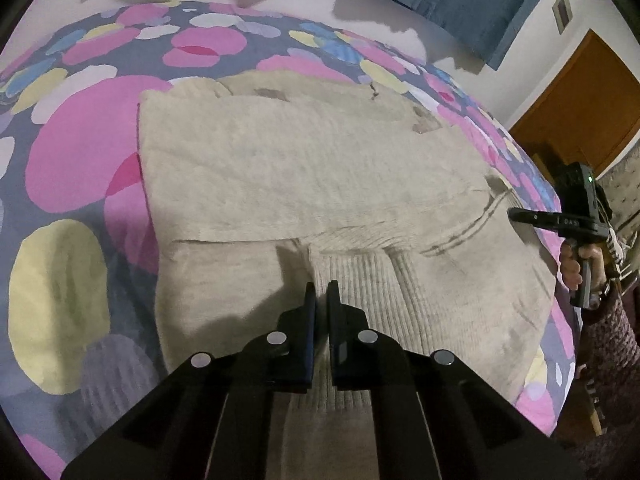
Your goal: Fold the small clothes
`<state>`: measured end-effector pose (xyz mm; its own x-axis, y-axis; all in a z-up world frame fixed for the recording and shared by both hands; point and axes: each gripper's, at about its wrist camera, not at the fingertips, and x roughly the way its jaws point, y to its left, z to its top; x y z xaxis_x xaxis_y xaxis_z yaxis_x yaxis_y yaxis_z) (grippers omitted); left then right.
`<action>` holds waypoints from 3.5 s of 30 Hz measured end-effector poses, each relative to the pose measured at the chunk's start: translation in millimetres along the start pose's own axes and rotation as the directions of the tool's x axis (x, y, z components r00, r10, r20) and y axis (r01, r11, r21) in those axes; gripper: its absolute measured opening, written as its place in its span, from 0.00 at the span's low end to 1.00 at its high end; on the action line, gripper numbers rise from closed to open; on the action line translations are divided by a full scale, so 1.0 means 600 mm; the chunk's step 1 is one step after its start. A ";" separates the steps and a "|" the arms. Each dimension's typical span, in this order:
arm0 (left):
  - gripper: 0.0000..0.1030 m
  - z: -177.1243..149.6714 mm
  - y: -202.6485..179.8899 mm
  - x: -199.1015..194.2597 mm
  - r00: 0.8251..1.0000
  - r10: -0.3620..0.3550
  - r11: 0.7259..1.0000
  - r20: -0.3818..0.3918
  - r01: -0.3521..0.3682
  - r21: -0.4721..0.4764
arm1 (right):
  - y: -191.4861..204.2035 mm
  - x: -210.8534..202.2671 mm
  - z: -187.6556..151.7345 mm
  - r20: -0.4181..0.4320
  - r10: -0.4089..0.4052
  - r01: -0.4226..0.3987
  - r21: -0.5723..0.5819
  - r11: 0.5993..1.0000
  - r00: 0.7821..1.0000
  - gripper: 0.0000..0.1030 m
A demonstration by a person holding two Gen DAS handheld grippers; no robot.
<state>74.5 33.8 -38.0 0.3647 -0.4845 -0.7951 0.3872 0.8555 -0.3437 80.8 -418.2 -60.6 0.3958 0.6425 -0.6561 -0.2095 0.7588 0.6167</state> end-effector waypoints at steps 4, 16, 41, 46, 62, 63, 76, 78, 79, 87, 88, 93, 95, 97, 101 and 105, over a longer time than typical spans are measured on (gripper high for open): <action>0.04 0.002 -0.002 -0.019 0.999 0.019 1.000 0.041 -0.019 -0.004 | 0.009 -0.014 -0.001 0.033 0.006 -0.006 -0.009 1.000 0.999 0.04; 0.04 0.019 -0.048 -0.123 0.974 0.069 0.997 0.216 -0.077 0.028 | 0.056 -0.091 0.012 0.151 0.031 -0.017 -0.092 0.996 0.988 0.04; 0.04 0.244 0.068 -0.022 0.923 0.284 0.957 0.261 -0.258 -0.129 | -0.009 0.005 0.266 0.237 -0.051 0.043 0.039 0.998 0.970 0.04; 0.04 0.272 0.101 0.042 0.920 0.335 0.939 0.201 -0.309 -0.150 | -0.052 0.057 0.293 0.208 -0.084 0.066 0.094 0.993 0.974 0.04; 0.04 0.260 0.162 0.124 0.931 0.340 0.929 0.131 -0.311 -0.200 | -0.165 0.139 0.291 0.152 -0.056 0.019 0.237 0.971 0.987 0.03; 0.04 0.259 0.162 0.124 0.931 0.338 0.930 0.134 -0.309 -0.201 | -0.167 0.140 0.291 0.153 -0.052 0.014 0.239 0.971 0.987 0.03; 0.20 0.254 0.166 0.112 0.953 0.269 0.949 0.140 -0.238 -0.207 | -0.191 0.115 0.279 0.217 0.010 -0.085 0.341 0.936 0.976 0.19; 0.52 0.245 0.160 0.099 0.951 0.272 0.948 0.146 -0.239 -0.211 | -0.197 0.097 0.266 0.260 0.062 -0.161 0.376 0.913 0.963 0.36; 0.63 0.237 0.154 0.086 0.948 0.276 0.946 0.160 -0.239 -0.217 | -0.196 0.089 0.261 0.271 0.071 -0.175 0.383 0.907 0.960 0.46; 0.72 0.151 0.113 -0.015 0.937 0.246 0.943 0.248 -0.172 -0.286 | -0.131 0.020 0.172 0.289 0.052 -0.145 0.309 0.940 0.956 0.66; 0.73 0.141 0.107 -0.022 0.937 0.242 0.942 0.252 -0.164 -0.292 | -0.127 0.012 0.159 0.292 0.055 -0.146 0.300 0.943 0.955 0.66; 0.73 0.076 0.067 -0.054 0.937 0.219 0.946 0.272 -0.135 -0.296 | -0.082 -0.022 0.083 0.318 0.095 -0.182 0.259 0.949 0.943 0.69; 0.73 0.051 0.051 -0.057 0.940 0.203 0.949 0.273 -0.120 -0.292 | -0.068 -0.030 0.054 0.313 0.103 -0.186 0.250 0.950 0.944 0.71; 0.73 0.030 0.042 -0.055 0.945 0.188 0.950 0.266 -0.106 -0.293 | -0.057 -0.033 0.031 0.306 0.104 -0.184 0.242 0.953 0.946 0.72; 0.73 0.003 0.036 -0.035 0.953 0.197 0.950 0.230 -0.128 -0.285 | -0.048 -0.033 -0.009 0.292 0.068 -0.139 0.230 0.963 0.954 0.75; 0.73 -0.017 0.044 -0.013 0.955 0.212 0.948 0.206 -0.149 -0.282 | -0.066 -0.024 -0.028 0.299 0.053 -0.130 0.243 0.961 0.953 0.75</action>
<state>73.1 62.3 -46.1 0.6049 -0.3193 -0.7295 0.0741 0.9347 -0.3477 68.3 -455.9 -83.2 0.6331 0.6209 -0.4622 -0.0355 0.6198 0.7839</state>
